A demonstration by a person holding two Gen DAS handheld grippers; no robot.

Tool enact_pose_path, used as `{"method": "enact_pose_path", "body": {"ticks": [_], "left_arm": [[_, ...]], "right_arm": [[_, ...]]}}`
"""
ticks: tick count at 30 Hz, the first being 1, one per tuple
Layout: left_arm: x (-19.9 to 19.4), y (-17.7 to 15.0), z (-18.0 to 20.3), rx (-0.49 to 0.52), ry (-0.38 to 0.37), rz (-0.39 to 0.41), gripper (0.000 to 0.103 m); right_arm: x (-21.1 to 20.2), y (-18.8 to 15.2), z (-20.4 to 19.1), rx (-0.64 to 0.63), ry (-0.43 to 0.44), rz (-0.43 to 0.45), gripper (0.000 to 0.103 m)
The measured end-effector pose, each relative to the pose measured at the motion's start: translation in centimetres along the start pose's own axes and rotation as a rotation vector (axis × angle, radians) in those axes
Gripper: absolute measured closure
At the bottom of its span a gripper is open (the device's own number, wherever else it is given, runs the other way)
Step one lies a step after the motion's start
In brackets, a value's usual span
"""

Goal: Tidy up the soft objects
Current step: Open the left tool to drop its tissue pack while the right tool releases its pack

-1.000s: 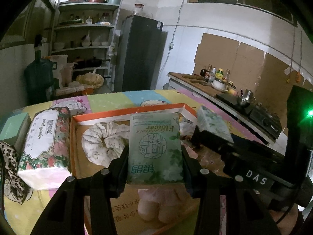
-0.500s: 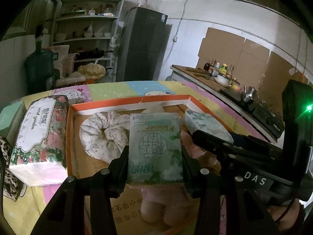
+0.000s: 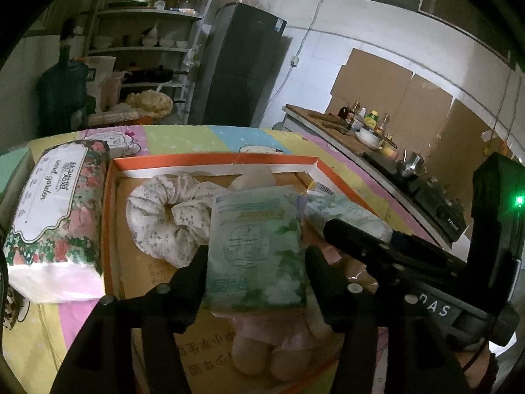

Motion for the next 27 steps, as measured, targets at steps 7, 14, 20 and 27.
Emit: {"method": "enact_pose_path", "body": {"ticks": [7,14,20,27], "left_arm": [[-0.9,0.1,0.2,-0.002,-0.010,0.032,0.022],[-1.6,0.3,0.6,0.003,-0.015,0.047,0.021],[-2.6,0.3,0.8,0.010,-0.016,0.068,0.020],[-3.8,0.3,1.0,0.015,-0.014,0.089,0.019]], "right_arm": [[-0.6,0.0,0.4,0.042,0.025,0.013,0.034],[-1.6,-0.1,0.2,0.044,0.027,0.030,0.034],[-2.5,0.1,-0.2,0.040,0.028,0.048,0.034],[-3.8,0.0,-0.9,0.038,0.029,0.063,0.034]]}}
Point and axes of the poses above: each gripper's, at about its wrist camera, not at the fingertips, and x roughly the way its jaws point, z to its right, y to its top, the point moved 9 cm from there along x, roughly the way its jaws point, and after that the axes turned 7 degrees about -z, right-handed, at the moved point
